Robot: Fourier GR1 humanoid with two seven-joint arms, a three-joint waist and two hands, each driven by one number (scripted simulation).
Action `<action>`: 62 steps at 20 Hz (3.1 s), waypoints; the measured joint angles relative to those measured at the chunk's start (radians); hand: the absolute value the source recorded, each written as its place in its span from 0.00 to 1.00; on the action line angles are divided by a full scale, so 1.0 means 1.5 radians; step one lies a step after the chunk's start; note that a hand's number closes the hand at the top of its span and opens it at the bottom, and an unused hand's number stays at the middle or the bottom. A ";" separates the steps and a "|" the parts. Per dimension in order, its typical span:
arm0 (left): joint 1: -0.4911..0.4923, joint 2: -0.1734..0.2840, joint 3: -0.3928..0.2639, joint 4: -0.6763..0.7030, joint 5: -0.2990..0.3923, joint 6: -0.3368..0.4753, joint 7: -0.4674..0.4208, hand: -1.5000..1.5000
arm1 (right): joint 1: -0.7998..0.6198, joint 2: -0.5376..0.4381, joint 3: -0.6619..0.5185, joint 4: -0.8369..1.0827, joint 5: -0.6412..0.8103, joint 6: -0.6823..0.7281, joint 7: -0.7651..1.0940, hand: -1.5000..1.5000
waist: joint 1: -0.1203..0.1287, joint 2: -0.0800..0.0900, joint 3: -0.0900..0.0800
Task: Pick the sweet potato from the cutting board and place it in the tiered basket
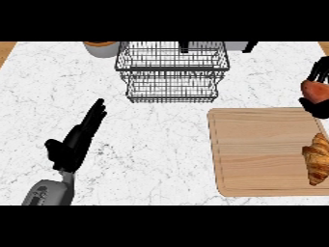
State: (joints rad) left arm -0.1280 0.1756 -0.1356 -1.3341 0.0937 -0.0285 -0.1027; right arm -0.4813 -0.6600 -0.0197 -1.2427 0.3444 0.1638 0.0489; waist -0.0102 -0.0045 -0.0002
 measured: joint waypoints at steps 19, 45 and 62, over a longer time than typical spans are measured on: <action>0.011 -0.011 0.000 -0.019 -0.015 -0.021 0.007 0.50 | -0.389 0.148 0.020 -0.012 -0.040 0.054 0.353 1.00 | 0.022 0.005 -0.001; -0.014 -0.025 0.014 -0.012 -0.030 -0.032 0.020 0.50 | -0.669 0.388 -0.028 0.524 0.020 -0.094 0.201 1.00 | 0.032 0.010 -0.001; -0.010 -0.026 0.030 -0.002 -0.034 -0.033 0.005 0.50 | -0.693 0.364 -0.153 0.546 -0.069 -0.222 0.297 0.00 | 0.019 0.007 -0.001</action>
State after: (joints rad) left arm -0.1428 0.1369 -0.0912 -1.3364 0.0432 -0.0776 -0.0947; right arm -1.5204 -0.1134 -0.2489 -0.4231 0.2411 -0.1695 0.4950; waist 0.0181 0.0053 -0.0010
